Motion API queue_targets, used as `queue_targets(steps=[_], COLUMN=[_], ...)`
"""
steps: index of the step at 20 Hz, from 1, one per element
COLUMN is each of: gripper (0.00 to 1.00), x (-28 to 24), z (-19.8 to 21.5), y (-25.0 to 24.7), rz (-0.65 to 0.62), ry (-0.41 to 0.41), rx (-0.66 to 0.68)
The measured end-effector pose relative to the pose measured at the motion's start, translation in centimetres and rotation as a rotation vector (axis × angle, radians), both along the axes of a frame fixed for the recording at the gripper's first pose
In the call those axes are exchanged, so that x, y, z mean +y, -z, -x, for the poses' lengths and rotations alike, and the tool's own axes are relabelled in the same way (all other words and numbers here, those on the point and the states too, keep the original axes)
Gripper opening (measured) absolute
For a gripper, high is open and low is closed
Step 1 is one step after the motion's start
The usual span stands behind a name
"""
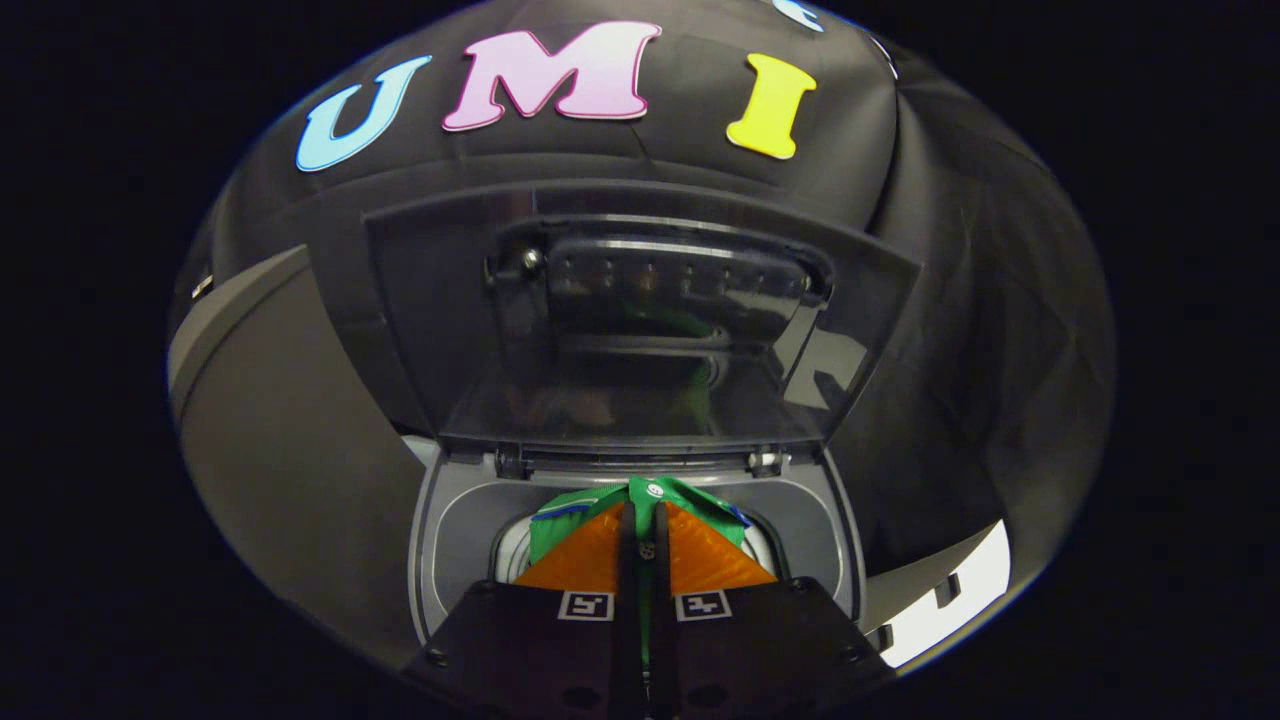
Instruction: Put the clothes into the washing machine and then close the washing machine lid.
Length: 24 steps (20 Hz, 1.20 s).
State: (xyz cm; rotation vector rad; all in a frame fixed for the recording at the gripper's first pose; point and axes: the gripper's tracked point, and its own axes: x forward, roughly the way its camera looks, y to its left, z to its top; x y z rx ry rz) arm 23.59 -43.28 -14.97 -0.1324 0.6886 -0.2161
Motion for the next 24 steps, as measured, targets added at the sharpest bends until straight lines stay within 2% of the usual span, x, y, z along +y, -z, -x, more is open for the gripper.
queue_targets(steps=[9,11,15,18,24], gripper=[0.08,0.11,0.21,0.83,0.95], x=[-1.4,-0.9,-1.6,-1.2,-0.5], z=[0.7,0.8,1.2,1.2,1.8], y=[9.4,10.6,11.2,11.9,12.1], rz=[-0.043,-0.088,-0.064,-0.053,-0.053], ry=[0.031,0.023,0.032,0.014,-0.056], rx=[0.189,0.21,0.245,0.264,0.288])
